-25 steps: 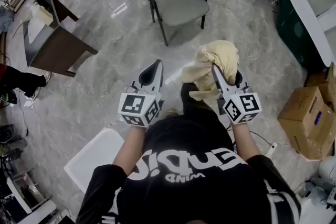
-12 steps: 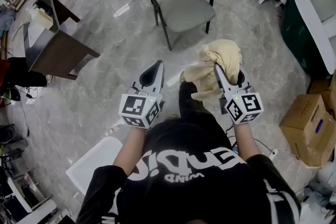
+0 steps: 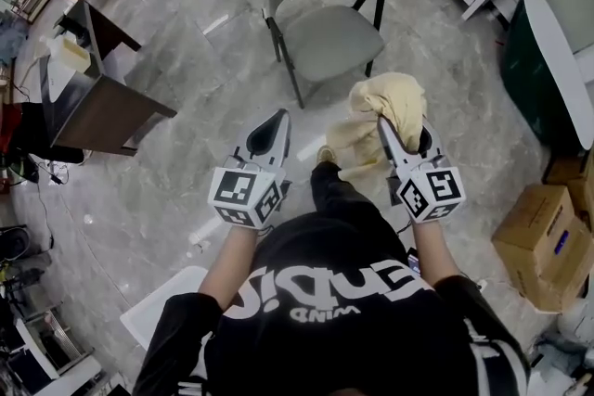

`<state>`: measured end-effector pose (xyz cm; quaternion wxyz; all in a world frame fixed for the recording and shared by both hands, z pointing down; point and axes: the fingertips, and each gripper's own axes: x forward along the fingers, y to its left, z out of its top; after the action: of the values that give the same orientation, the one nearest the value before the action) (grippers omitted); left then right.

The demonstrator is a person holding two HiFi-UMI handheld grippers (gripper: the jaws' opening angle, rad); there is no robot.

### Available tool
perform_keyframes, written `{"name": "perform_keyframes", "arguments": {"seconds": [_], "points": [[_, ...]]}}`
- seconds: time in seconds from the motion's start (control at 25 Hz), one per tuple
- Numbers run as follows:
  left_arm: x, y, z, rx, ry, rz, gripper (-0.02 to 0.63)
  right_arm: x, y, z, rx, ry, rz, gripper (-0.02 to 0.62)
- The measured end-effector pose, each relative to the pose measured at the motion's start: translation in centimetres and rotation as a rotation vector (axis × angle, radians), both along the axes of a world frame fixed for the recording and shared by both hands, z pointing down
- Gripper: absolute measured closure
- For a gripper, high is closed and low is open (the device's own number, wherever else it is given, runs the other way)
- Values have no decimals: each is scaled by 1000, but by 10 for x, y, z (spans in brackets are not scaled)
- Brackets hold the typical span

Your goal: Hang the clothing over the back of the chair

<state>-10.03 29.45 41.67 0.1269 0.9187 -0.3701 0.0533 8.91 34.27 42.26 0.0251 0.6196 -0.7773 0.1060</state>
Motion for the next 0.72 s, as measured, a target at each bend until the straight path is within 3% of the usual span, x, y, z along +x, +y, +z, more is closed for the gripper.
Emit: {"name": "perform_keyframes", "arguments": {"seconds": [0.72], "points": [[69,-160,-26,16,-17,-105,592,56,-175,-24,18,5,-168,388]]}}
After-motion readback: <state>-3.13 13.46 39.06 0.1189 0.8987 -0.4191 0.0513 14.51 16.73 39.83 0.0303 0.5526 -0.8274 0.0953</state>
